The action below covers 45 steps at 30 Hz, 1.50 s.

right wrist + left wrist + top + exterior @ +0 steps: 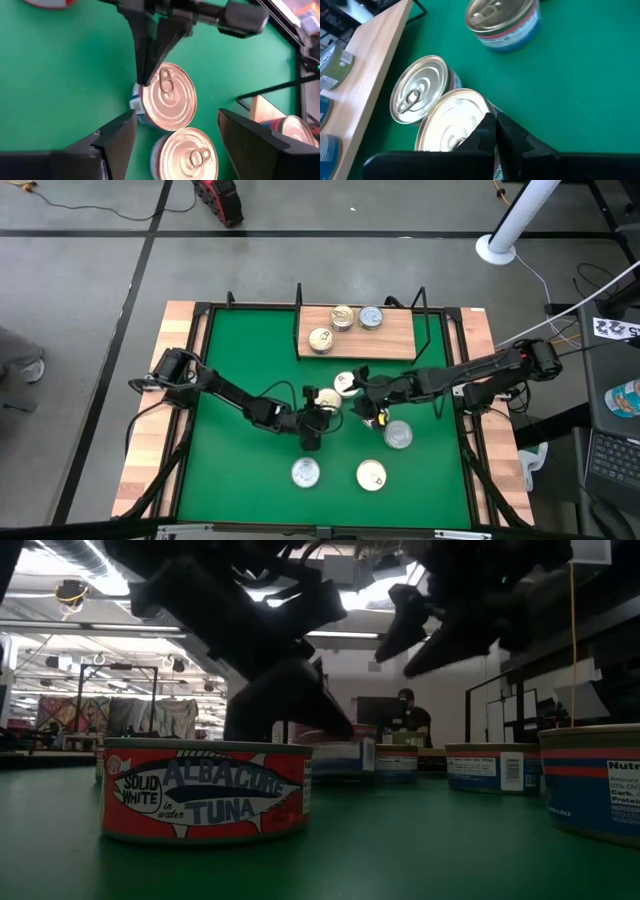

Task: Stack canned seafood by type on shelf
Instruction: Stack the blue tuna can on top of the blue can on the shelf

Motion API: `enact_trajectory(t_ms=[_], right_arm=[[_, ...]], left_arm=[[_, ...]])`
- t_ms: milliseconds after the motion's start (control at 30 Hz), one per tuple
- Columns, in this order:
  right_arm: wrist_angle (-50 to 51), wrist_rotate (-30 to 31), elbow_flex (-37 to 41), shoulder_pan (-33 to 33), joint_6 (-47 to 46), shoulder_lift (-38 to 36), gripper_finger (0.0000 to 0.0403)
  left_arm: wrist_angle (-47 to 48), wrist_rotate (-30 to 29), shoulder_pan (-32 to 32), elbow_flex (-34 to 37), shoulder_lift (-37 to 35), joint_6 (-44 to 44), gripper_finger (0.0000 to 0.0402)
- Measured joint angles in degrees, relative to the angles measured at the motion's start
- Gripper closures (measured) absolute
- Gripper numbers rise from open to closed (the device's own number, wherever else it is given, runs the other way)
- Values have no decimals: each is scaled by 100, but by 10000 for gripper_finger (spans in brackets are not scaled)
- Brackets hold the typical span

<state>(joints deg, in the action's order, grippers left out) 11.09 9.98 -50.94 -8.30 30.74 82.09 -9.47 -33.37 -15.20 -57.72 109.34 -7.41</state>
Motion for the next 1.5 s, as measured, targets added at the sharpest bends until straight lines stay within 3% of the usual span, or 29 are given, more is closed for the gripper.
enact_trajectory(t_ms=[133, 333, 633, 933, 1300, 1500], right_arm=[[-2, 594, 0, -1, 17, 337, 126], [-72, 737, 0, -133, 12, 599, 126], [-245, 2081, 0, -750, -6, 933, 126], [-710, 2601, 1, -823, -55, 1389, 126], [-634, 2153, 4, -825, -184, 1387, 126], [-699, 2238, 4, -825, -258, 1422, 126]], left_arm=[[-13, -36, 66, -41, -2, 255, 399], [-7, -59, 149, -41, -11, 691, 400], [-71, -80, 297, -43, -13, 1218, 401], [-351, -39, 325, -50, -21, 1531, 401], [-361, -33, 325, -50, -22, 1962, 401], [-361, -33, 325, -50, -22, 1970, 401]])
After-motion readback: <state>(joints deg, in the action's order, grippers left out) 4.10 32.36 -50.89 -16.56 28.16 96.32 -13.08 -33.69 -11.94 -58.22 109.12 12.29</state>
